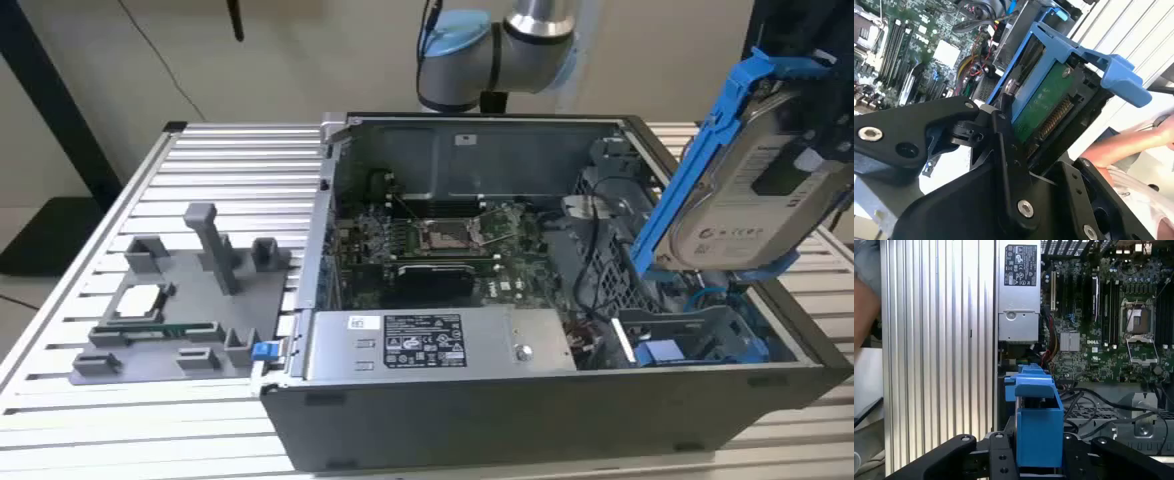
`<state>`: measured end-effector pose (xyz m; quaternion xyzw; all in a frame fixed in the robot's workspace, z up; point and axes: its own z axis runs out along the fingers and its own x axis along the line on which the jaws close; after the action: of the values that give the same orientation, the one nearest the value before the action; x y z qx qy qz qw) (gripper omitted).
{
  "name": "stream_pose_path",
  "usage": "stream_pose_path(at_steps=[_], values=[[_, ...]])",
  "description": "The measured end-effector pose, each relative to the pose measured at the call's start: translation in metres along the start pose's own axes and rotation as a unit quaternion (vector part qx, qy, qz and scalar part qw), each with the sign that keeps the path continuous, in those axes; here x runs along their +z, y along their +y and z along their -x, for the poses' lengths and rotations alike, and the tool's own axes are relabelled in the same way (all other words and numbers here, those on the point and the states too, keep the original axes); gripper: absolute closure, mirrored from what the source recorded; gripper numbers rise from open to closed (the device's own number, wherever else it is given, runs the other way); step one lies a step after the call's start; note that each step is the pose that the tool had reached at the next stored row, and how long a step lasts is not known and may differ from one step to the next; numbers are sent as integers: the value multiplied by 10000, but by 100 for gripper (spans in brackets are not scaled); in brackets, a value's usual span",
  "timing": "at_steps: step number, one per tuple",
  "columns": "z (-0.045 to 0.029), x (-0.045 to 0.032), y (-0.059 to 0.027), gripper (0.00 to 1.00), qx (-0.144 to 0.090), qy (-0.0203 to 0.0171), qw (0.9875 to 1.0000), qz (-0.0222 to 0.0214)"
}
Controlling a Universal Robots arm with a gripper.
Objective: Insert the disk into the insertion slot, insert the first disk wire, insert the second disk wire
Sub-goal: 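Insert the disk into the insertion slot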
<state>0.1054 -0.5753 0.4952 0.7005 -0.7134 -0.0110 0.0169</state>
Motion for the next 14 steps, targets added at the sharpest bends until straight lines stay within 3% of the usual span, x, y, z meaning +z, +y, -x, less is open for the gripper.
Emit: stream_pose_path(at_steps=[14], values=[[0,20,-1,100,1,18,10000,-11]])
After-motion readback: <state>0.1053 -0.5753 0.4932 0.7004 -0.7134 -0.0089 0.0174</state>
